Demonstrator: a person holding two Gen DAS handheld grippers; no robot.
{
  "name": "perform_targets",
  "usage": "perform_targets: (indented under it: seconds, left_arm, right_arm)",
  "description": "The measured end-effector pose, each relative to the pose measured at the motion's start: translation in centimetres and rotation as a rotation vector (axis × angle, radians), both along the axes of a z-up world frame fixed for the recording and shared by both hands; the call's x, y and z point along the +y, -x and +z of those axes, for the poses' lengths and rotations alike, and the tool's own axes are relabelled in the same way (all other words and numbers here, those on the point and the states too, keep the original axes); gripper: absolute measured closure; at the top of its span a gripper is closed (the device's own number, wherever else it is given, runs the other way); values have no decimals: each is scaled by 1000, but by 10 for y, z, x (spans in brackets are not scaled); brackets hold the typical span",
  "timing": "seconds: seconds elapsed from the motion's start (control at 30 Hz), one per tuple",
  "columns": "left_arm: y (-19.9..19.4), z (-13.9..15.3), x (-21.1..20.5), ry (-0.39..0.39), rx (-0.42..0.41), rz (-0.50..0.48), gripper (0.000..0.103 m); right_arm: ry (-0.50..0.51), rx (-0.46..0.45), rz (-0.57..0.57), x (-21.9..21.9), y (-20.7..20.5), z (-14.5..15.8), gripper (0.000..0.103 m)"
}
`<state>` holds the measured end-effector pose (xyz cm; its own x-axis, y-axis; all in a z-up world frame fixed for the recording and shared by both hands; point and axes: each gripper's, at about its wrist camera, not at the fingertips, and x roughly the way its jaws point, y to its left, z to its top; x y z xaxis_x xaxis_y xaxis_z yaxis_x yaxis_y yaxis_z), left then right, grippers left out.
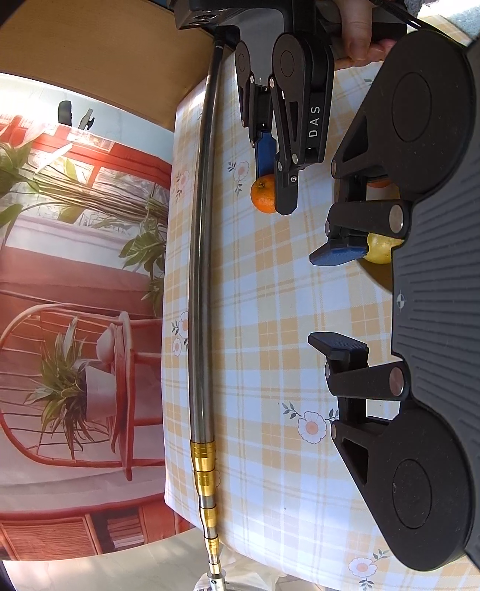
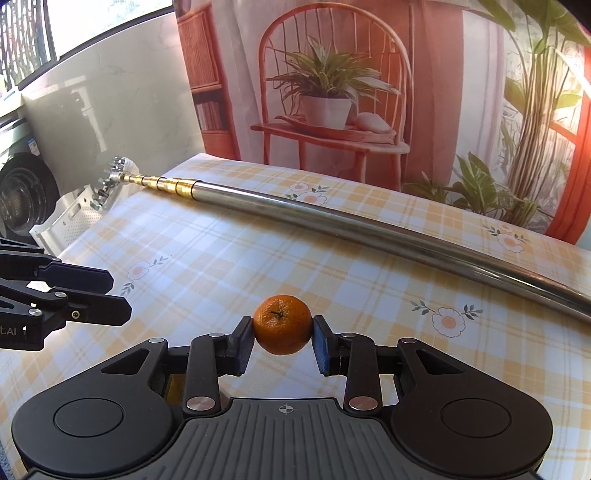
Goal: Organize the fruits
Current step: 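Carry the mandarin over the bowl and release it with the right tool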
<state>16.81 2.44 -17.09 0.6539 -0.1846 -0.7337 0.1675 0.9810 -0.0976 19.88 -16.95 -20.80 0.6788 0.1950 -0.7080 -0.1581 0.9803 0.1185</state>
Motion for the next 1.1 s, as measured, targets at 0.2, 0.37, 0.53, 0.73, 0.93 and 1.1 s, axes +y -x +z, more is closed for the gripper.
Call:
perform_targets:
  seconds: [0.2,0.37,0.53,0.73,0.93,1.1]
  left_arm:
    - [21,-1,-6,14,15,-14,60]
    - [39,-5,-7,29,32,-15,60]
    - [52,-6,-8,33,34,-6,60]
    - [64,-2,-9,14,14,-7,60]
    - [71,1,-8,9,-2,7,51]
    - [73,2,-9,9,-3,9,51]
  right_arm:
    - [-30,-2,-8,7,37,11,72]
    - [-38,-7,5,17,68,16,72]
    - [-53,3,21,26,90,16,72]
    - [-49,10,37,38,100,17,72]
    - [13,22,60,49,105,18,72]
    - [33,40,68,52,106,15,72]
